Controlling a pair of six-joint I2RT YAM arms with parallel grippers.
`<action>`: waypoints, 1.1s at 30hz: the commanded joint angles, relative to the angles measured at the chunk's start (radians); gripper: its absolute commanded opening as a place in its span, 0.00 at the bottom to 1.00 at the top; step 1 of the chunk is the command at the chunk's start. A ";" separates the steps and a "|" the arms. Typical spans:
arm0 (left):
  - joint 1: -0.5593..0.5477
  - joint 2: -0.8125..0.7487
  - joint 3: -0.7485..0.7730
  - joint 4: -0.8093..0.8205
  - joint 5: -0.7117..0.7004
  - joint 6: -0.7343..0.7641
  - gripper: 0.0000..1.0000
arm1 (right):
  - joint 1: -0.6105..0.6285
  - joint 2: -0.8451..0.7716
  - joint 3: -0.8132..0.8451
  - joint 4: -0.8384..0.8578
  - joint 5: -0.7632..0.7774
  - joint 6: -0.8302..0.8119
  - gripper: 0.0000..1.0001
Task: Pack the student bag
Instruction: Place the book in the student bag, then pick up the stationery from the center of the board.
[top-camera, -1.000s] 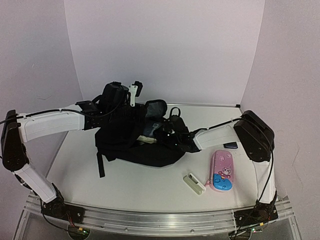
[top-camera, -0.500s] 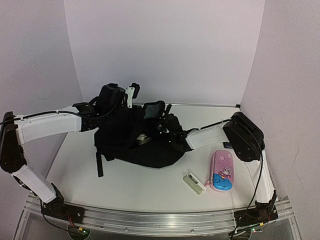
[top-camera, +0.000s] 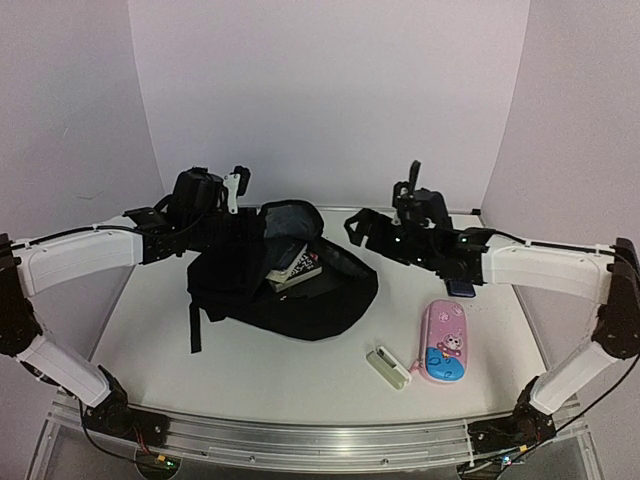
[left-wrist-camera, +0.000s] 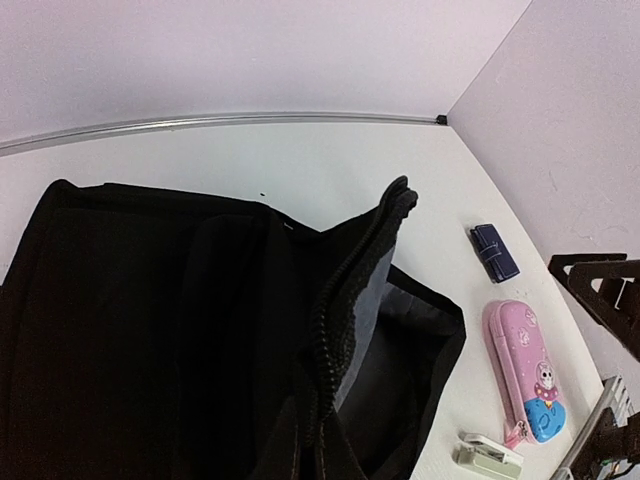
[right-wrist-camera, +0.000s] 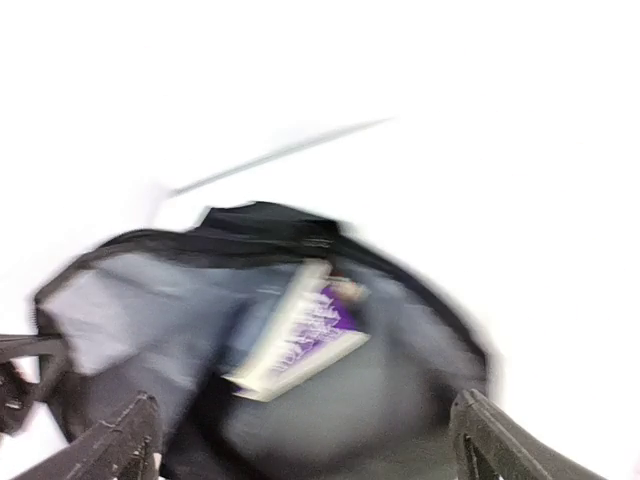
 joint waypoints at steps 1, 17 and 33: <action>0.014 -0.049 -0.022 0.012 0.015 -0.020 0.00 | -0.080 -0.090 -0.101 -0.355 0.054 0.056 0.98; 0.034 -0.051 -0.052 0.026 0.078 -0.043 0.00 | -0.305 -0.312 -0.477 -0.479 -0.104 0.289 0.98; 0.041 -0.048 -0.061 0.033 0.091 -0.058 0.00 | -0.259 -0.184 -0.475 -0.085 -0.453 0.262 0.95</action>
